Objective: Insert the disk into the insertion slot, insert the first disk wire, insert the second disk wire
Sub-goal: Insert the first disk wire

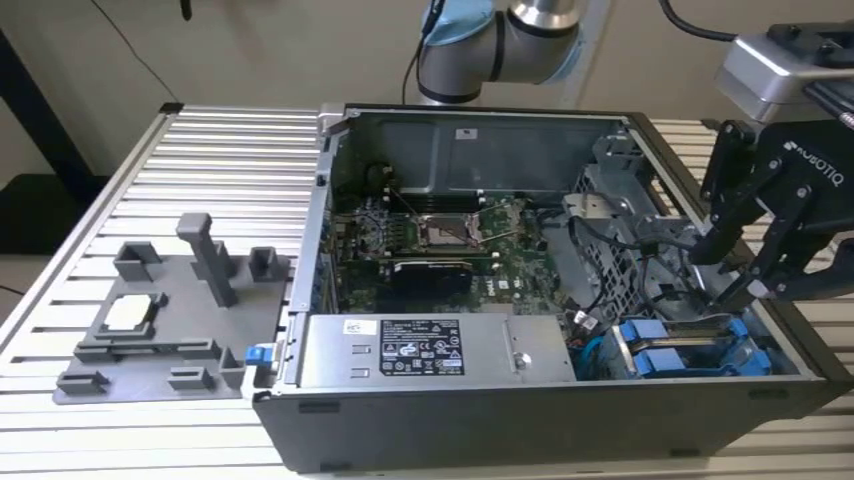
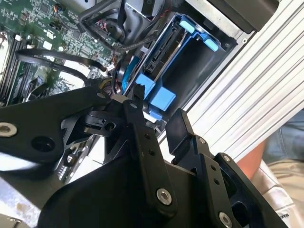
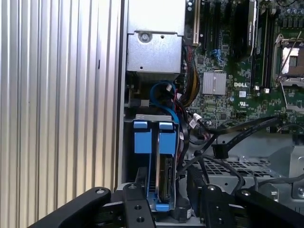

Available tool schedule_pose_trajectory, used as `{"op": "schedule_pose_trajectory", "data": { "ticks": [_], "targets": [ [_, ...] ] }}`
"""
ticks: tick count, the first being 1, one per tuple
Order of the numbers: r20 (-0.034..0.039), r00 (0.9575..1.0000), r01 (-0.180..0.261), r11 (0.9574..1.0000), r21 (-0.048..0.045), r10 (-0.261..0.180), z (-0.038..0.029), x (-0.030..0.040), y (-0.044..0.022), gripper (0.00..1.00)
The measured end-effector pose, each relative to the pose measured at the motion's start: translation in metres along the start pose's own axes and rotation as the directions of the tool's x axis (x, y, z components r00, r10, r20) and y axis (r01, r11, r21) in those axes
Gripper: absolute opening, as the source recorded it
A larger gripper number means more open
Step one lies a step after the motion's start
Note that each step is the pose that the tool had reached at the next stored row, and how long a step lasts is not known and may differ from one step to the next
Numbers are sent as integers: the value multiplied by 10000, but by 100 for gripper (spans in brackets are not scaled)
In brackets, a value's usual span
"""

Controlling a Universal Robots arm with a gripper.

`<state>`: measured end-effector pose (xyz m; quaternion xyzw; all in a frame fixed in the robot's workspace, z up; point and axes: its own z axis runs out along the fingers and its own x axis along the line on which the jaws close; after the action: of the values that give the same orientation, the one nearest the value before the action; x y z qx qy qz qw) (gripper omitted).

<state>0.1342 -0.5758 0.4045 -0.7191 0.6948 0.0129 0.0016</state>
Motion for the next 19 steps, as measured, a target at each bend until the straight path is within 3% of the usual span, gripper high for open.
{"op": "schedule_pose_trajectory", "data": {
  "ticks": [14, 19],
  "targets": [
    [6, 10000, 0, 10000, 3, 0, 92, -112, -170, 47],
    [7, 10000, 6, 10000, 1, -6, 106, -153, -292, 47]
  ]
}}
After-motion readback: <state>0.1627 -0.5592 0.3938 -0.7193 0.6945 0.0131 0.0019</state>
